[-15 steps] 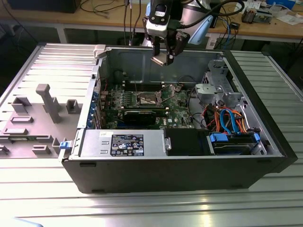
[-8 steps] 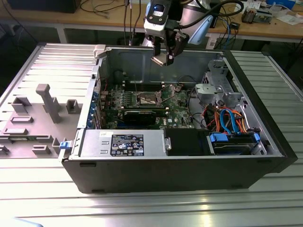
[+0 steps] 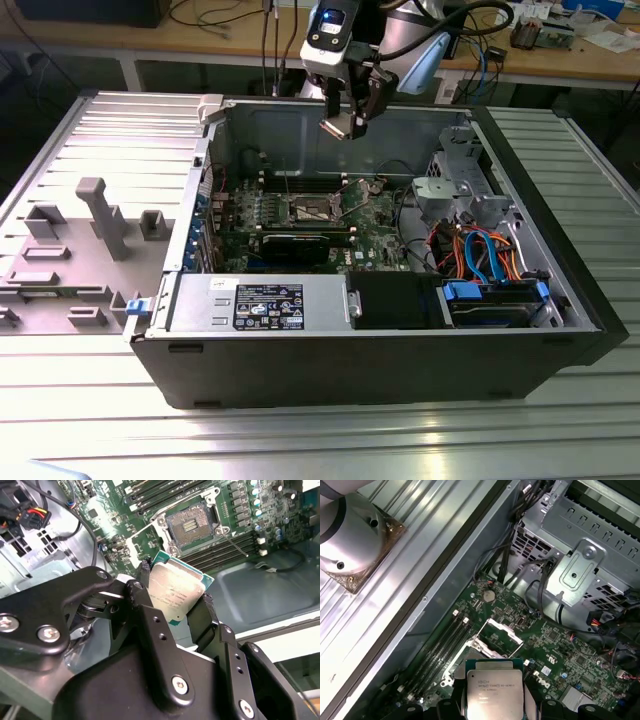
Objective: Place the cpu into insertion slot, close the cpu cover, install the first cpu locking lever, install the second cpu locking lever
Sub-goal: 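Place the cpu into insertion slot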
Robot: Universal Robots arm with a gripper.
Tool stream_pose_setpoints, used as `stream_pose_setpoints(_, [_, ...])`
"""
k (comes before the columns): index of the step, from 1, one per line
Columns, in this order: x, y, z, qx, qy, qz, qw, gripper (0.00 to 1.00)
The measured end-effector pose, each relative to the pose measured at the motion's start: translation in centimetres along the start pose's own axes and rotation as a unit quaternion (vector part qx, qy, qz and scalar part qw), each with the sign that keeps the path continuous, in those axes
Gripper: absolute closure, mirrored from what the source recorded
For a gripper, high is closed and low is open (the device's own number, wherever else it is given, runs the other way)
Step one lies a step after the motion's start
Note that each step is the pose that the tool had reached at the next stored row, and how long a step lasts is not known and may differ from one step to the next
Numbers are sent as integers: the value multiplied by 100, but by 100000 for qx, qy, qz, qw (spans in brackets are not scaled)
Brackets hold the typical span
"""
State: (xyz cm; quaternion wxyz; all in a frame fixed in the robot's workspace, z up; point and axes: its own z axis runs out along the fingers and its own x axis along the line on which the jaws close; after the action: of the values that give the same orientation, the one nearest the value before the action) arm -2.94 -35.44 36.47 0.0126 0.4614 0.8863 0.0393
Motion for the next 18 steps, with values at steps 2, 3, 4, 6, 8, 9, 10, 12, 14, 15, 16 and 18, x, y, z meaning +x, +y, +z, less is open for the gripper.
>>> stream_pose_setpoints(2, [0,0,1,-18,-97,1196,99993,45])
stream_pose_setpoints(3, [0,0,0,-20,-141,1736,99985,45])
stream_pose_setpoints(4, [0,0,1,-21,-145,1768,99984,45])
stream_pose_setpoints(6, [0,0,1,-24,-148,1795,99984,45])
stream_pose_setpoints(8, [0,0,1,-26,-150,1813,99983,45])
stream_pose_setpoints(9, [0,0,1,-25,-148,1818,99983,45])
stream_pose_setpoints(10, [0,0,1,-24,-150,1818,99983,45])
stream_pose_setpoints(12, [0,0,1,-24,-150,1822,99983,45])
stream_pose_setpoints(14, [0,0,1,-27,-149,1824,99983,45])
stream_pose_setpoints(15, [0,0,1,-26,-149,1828,99983,45])
stream_pose_setpoints(16, [0,0,1,-23,-150,1827,99983,45])
stream_pose_setpoints(18, [0,0,1,-29,-154,1884,99982,45])
